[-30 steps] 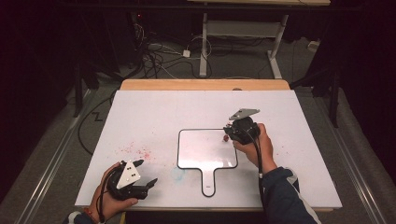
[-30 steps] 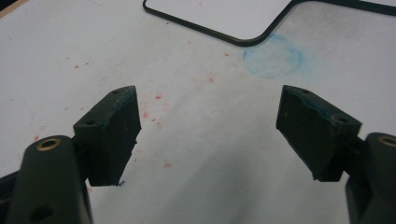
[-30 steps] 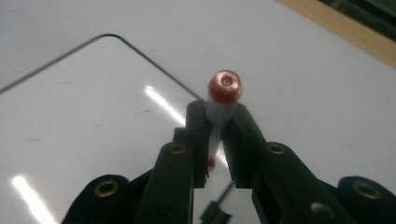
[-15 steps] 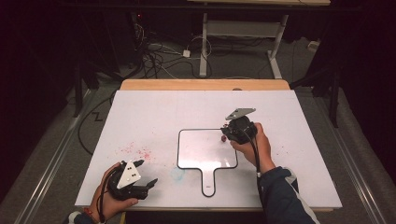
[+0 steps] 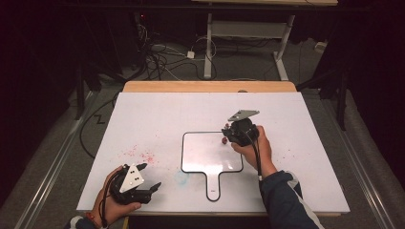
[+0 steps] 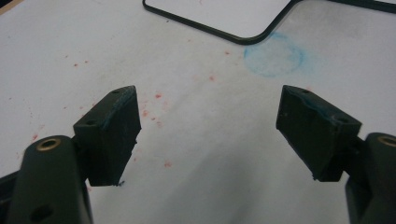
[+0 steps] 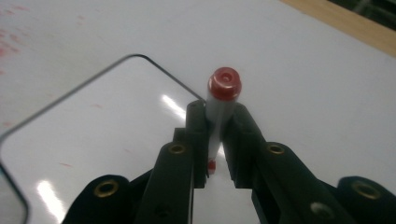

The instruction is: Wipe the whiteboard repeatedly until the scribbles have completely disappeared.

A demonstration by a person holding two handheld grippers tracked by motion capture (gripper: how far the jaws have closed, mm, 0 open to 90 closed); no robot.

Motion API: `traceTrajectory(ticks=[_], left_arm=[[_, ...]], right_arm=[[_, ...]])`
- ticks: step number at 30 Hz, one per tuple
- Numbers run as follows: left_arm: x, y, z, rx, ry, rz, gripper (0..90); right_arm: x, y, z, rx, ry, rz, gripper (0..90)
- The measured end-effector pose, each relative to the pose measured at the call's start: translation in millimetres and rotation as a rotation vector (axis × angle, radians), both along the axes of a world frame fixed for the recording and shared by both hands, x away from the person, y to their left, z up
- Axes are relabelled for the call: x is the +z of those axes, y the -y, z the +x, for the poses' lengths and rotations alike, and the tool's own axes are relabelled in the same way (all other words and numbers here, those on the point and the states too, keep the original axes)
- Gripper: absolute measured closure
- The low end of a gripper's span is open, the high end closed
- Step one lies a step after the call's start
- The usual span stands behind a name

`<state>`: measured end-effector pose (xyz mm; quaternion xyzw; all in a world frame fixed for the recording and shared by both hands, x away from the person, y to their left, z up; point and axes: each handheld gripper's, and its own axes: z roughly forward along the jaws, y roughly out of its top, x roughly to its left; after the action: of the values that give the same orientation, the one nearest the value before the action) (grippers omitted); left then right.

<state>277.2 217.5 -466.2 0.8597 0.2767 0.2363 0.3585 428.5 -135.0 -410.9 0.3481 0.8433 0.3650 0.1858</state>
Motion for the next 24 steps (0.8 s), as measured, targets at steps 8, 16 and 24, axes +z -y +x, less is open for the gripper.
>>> traceTrajectory(ticks=[8,16,24], left_arm=[[-0.5,-0.5,-0.4,0.003,-0.004,-0.002,20.7],[-0.9,-1.1,-1.0,0.008,-0.016,-0.006,20.7],[-0.1,-1.9,-0.6,0.007,-0.003,-0.003,20.7]], right_arm=[[-4.1,-30.4,-7.0,0.072,0.029,0.006,81.7],[-4.6,-24.4,1.7,-0.039,0.110,-0.100,81.8],[2.0,7.8,7.3,-0.122,0.083,-0.175,81.8]])
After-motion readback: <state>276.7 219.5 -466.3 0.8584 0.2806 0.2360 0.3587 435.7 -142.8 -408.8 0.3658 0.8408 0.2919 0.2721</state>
